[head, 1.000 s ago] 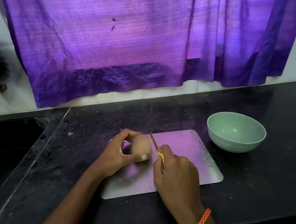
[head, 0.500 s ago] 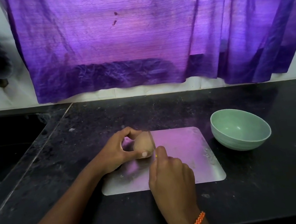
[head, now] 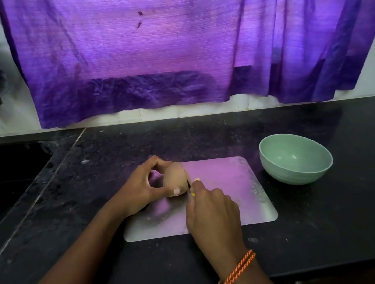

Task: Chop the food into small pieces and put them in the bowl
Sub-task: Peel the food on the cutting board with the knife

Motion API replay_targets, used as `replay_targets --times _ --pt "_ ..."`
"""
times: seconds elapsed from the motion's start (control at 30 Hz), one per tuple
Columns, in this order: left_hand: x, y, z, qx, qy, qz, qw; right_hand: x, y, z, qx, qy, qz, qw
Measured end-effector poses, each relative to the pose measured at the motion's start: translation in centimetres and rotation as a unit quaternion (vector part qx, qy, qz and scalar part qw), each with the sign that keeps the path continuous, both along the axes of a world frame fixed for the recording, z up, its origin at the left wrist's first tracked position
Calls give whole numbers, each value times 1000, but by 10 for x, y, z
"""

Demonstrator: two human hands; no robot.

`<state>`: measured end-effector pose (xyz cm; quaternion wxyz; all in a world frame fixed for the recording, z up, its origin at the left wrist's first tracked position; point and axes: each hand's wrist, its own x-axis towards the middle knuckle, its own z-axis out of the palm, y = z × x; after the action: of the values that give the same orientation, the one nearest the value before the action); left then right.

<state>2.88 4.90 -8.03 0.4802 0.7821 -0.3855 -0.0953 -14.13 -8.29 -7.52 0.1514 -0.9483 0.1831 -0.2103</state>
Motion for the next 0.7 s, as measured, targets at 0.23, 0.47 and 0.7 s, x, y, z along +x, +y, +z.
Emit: replay_targets --times 0.23,0.47,0.7 --pt "-4 -2 0 -13 -7 12 1000 3 -1 2 17 -39 -1 999" --pt "0 -2 -2 -11 -10 14 1000 6 6 2 -17 -104 -22 994" --pt "3 -2 -5 -5 -16 15 1000 8 7 -2 -20 -109 -20 994"
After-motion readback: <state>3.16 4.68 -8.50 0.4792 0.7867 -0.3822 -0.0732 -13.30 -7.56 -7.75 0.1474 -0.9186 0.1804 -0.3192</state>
